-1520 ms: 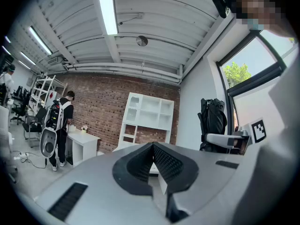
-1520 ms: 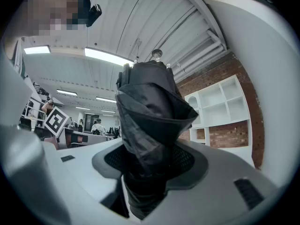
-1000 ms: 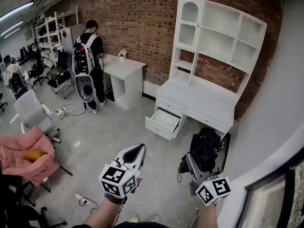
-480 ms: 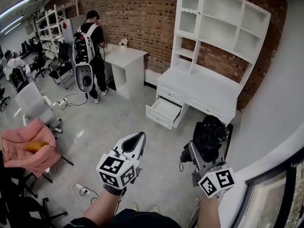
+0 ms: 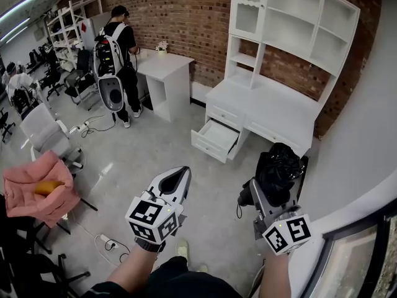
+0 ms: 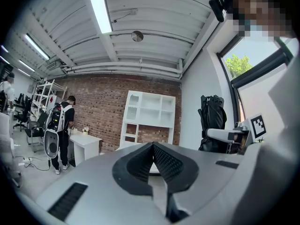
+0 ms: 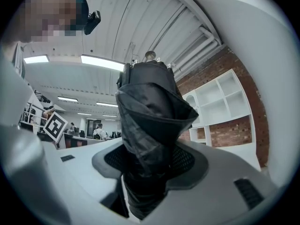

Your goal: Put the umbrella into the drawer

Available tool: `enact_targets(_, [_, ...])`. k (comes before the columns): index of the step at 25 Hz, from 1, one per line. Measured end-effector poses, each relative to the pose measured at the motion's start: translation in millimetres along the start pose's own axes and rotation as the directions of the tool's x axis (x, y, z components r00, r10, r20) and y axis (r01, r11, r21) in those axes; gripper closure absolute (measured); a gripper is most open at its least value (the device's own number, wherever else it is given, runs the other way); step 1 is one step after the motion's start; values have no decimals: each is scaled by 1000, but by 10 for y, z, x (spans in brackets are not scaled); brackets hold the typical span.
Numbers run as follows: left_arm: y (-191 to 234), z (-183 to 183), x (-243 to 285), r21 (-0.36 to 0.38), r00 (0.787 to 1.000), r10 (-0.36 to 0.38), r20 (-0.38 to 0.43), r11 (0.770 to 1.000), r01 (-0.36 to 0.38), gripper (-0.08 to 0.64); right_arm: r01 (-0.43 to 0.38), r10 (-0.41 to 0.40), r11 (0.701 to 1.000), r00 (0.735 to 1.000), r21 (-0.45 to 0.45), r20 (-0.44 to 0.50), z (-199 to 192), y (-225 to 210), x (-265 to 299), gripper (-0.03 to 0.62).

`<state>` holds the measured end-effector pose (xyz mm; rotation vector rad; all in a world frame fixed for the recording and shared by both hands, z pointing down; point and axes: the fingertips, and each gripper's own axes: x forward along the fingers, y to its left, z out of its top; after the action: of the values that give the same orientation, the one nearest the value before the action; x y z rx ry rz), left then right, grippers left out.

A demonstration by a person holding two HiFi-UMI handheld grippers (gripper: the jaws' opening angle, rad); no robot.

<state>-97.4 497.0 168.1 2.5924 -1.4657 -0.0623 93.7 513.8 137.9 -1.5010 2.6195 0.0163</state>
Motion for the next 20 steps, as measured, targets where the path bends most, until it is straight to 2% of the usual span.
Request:
enact_targets(7, [350, -27, 440, 0, 1000, -22, 0, 1000, 22, 554, 13, -13, 1000, 1000, 1, -22, -180, -169, 483, 373])
enact_targets(20, [1497, 160, 1431, 1, 996, -90, 22, 996, 90, 554, 85, -86, 996, 996, -25, -30, -309, -390, 1831, 373])
